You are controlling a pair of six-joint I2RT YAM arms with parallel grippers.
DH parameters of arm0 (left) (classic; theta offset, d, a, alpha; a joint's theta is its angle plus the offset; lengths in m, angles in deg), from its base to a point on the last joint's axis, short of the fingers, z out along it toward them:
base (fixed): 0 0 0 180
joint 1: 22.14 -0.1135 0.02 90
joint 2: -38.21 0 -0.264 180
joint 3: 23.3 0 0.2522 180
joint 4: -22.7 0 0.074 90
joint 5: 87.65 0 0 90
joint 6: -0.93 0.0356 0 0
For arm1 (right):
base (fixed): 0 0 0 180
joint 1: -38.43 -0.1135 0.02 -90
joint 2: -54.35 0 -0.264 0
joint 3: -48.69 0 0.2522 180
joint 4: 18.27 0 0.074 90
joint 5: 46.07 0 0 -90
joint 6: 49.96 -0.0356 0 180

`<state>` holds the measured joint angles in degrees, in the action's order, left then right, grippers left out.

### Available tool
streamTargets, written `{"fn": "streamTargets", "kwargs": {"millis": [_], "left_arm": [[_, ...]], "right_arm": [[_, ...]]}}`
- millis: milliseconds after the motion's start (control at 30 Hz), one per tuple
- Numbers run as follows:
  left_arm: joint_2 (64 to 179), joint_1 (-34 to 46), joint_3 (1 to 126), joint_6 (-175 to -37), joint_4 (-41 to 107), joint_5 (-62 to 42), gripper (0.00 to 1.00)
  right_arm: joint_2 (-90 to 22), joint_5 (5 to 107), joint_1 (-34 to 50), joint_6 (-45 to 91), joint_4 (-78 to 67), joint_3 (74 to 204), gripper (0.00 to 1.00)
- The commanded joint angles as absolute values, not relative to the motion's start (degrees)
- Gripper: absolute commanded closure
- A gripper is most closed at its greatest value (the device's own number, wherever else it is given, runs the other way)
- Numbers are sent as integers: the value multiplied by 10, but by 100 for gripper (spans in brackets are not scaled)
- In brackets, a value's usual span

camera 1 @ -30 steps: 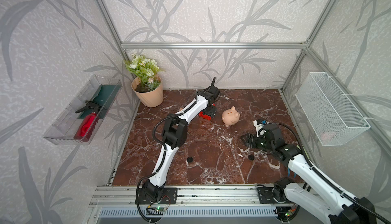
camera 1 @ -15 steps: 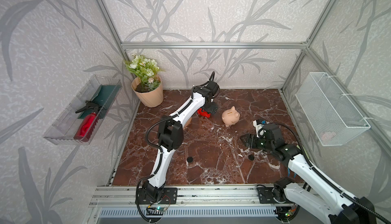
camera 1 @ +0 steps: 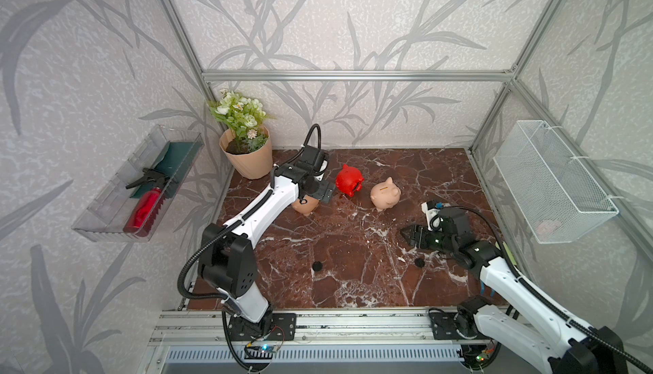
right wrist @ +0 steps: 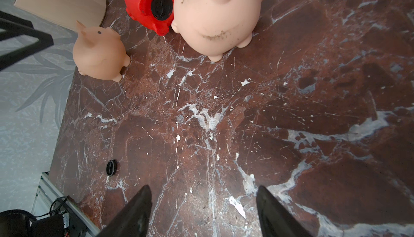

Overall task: Close piggy banks
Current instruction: Move the piggy bank to the center of the board.

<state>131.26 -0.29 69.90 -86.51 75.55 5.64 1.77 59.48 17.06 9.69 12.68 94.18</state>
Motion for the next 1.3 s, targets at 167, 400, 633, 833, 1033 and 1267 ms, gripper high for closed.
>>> {"fn": "streamTargets", "kwargs": {"millis": [167,400,633,833,1033,1267], "left_arm": [[1224,-94,548,-814,585,-32,1],[1250,-120,543,-827,559,-40,1],[1306,-130,581,-824,594,-56,1],[1349,-130,619,-812,640,-87,1],[1360,-130,609,-820,632,-101,1],[1366,-128,614,-840,642,-151,1]], "right_arm": [[38,612,173,110,129,947,27],[28,620,173,114,131,953,27],[25,621,172,114,128,950,27],[16,625,173,114,121,948,27],[5,631,173,111,113,947,27],[-8,640,172,107,98,945,27]]}}
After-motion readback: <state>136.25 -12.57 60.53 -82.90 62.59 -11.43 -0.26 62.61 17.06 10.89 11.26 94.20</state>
